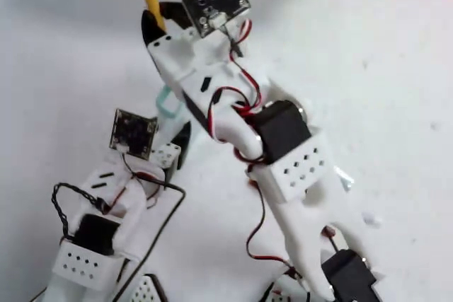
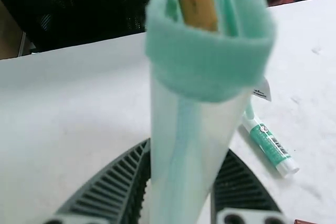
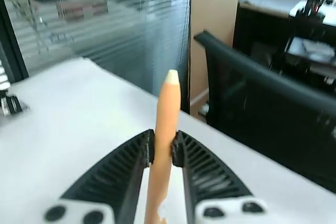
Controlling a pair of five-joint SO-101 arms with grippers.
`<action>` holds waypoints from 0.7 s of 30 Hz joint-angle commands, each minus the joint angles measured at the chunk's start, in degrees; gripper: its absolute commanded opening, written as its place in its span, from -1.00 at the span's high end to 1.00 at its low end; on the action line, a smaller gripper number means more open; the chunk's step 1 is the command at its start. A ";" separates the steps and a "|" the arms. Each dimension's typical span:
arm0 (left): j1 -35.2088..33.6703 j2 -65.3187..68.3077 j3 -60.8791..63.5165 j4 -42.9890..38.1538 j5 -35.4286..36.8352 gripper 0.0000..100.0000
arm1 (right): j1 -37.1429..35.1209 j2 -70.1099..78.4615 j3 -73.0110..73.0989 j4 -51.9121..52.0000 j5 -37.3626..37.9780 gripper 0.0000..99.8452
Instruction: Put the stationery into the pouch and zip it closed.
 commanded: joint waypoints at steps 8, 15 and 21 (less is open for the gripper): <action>-1.71 0.22 -0.09 -2.37 0.79 0.67 | 0.13 -13.41 14.33 -1.36 0.53 0.97; -1.45 0.22 0.09 -2.37 0.79 0.67 | -0.13 -16.57 17.14 5.32 0.53 0.49; -1.45 0.22 0.09 -2.29 0.79 0.67 | 5.05 -19.03 9.49 12.26 0.53 0.41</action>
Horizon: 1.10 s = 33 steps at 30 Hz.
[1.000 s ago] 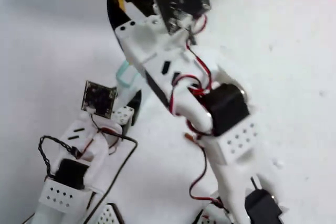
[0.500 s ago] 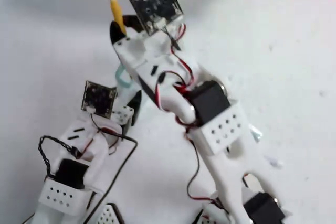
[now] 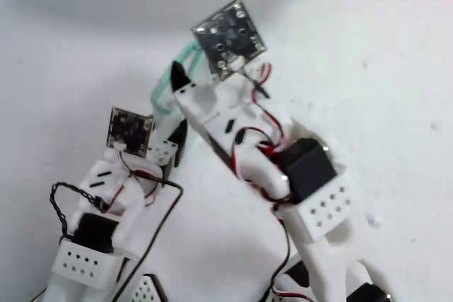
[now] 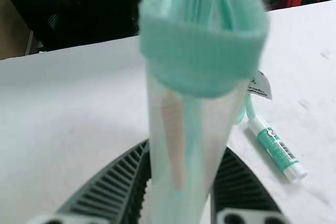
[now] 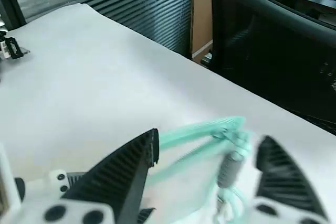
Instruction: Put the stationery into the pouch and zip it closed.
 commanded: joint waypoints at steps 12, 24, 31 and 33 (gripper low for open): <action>-0.31 -0.31 0.09 -1.14 0.79 0.67 | 35.65 -5.14 -4.13 20.00 16.35 0.54; -0.31 -0.31 0.09 -1.23 0.70 0.67 | 46.73 -5.85 39.30 16.57 50.64 0.54; -0.31 -0.31 0.18 -1.14 0.70 0.67 | 46.90 -5.85 48.44 7.96 51.16 0.54; -0.31 -0.31 0.18 -1.14 0.70 0.67 | 46.99 -5.85 50.29 6.64 51.78 0.54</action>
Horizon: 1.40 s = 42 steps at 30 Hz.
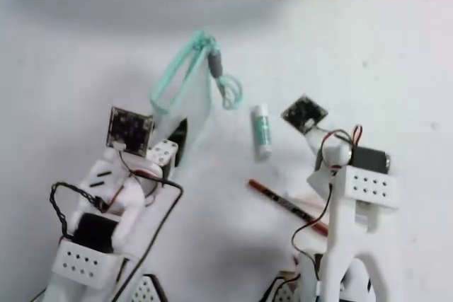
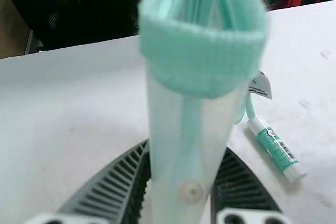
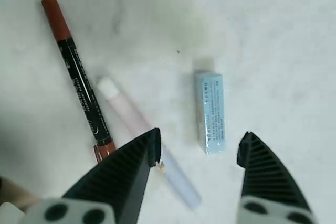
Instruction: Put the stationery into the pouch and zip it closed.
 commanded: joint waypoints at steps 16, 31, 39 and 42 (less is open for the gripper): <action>-0.31 -0.48 0.09 -1.14 0.53 0.67 | 0.57 -0.84 9.32 -6.02 16.00 0.54; -0.31 -0.48 0.09 -1.05 0.53 0.67 | -7.43 -0.84 17.85 -16.31 15.56 0.67; -0.31 -0.48 0.09 -1.14 0.53 0.67 | -7.69 2.77 17.85 -16.57 15.65 0.62; -0.31 -0.48 0.09 -1.14 0.53 0.67 | -7.52 8.84 17.23 -20.09 15.56 0.62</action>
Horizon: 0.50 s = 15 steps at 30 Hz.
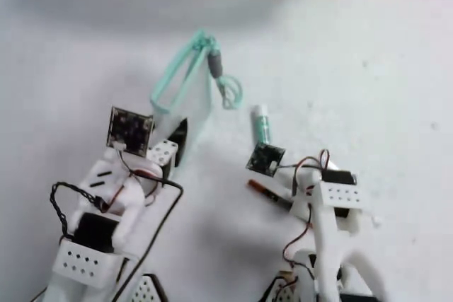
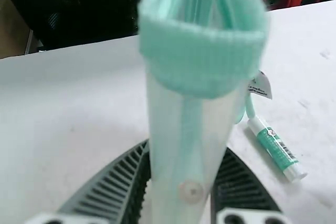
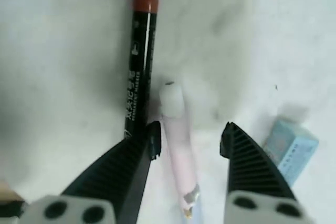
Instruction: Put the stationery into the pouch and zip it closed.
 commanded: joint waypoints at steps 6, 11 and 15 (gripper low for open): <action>-0.31 -0.48 0.09 -1.05 0.53 0.67 | -0.04 10.95 -6.07 -0.48 -0.79 0.80; -0.31 -0.48 0.09 -0.97 0.62 0.67 | 1.63 8.13 -7.21 -0.22 -0.88 0.94; -0.31 -0.48 0.09 -0.79 0.88 0.59 | 4.18 1.19 -15.21 6.11 -2.90 0.96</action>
